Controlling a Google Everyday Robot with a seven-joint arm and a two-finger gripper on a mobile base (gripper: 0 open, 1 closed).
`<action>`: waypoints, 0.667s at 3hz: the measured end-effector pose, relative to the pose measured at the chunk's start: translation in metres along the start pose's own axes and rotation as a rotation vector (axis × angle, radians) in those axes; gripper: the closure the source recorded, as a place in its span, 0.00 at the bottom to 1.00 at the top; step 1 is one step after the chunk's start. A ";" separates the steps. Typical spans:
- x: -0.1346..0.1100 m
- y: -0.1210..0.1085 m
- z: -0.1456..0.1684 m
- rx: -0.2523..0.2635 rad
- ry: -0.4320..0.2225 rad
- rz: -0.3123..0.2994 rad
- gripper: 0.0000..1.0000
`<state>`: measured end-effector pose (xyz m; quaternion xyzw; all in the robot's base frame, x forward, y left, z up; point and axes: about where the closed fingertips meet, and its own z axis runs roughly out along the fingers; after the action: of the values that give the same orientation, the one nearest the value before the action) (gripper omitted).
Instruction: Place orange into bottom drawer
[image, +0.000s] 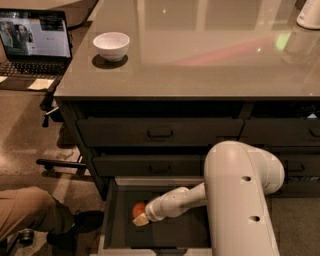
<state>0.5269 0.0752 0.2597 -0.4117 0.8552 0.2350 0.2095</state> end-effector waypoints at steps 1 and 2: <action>0.019 -0.016 0.013 0.007 -0.003 -0.140 1.00; 0.028 -0.014 0.028 -0.029 -0.004 -0.253 1.00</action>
Offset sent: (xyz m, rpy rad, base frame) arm 0.0253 -0.0346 -0.0672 -0.0258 -0.2210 0.5278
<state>0.5272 0.0671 0.2184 -0.5189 0.7925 0.2198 0.2333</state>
